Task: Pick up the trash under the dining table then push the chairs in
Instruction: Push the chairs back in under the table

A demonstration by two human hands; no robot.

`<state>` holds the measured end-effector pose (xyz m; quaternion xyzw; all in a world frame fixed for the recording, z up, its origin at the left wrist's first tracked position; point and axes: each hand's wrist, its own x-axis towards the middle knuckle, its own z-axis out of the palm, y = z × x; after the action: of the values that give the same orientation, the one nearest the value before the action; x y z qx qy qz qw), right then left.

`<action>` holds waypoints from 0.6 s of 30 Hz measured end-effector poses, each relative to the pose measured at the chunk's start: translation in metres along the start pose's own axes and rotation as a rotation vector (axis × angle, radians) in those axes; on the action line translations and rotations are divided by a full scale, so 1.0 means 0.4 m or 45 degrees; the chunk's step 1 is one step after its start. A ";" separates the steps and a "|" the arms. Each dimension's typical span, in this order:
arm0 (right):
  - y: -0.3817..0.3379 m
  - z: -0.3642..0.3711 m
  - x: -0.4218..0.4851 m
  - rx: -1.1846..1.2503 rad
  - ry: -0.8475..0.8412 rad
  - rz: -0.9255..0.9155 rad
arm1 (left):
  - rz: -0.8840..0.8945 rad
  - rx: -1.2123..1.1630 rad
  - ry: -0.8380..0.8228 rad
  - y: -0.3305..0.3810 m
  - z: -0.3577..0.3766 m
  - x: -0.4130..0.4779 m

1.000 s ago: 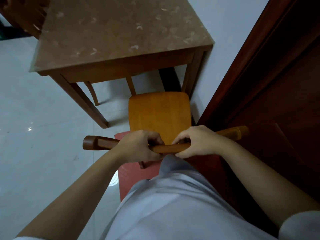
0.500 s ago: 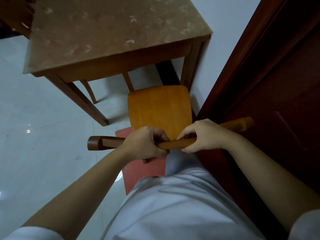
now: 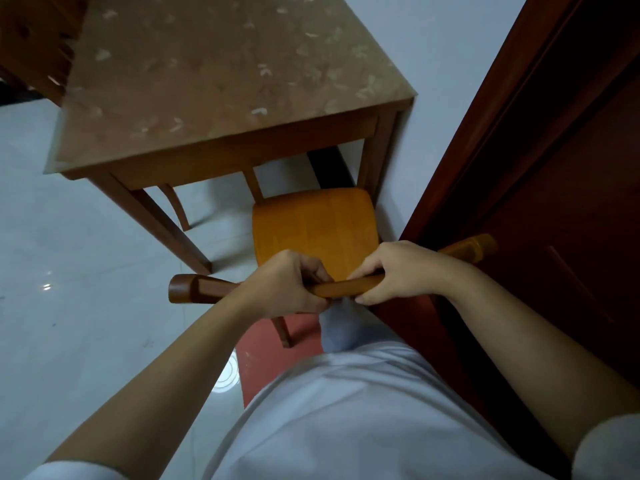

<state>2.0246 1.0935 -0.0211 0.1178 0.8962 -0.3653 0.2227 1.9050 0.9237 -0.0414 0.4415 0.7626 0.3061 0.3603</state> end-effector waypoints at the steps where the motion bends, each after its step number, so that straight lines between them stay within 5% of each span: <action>1: 0.006 -0.014 0.006 -0.011 0.017 0.013 | 0.009 -0.002 0.010 0.004 0.000 0.016; 18: 0.034 -0.230 0.274 -0.105 0.113 -0.018 | -0.057 0.038 0.084 -0.049 -0.211 0.287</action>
<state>1.9050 1.1735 -0.0241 0.1182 0.9202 -0.3240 0.1850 1.7866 1.0057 -0.0420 0.4194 0.7883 0.3009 0.3350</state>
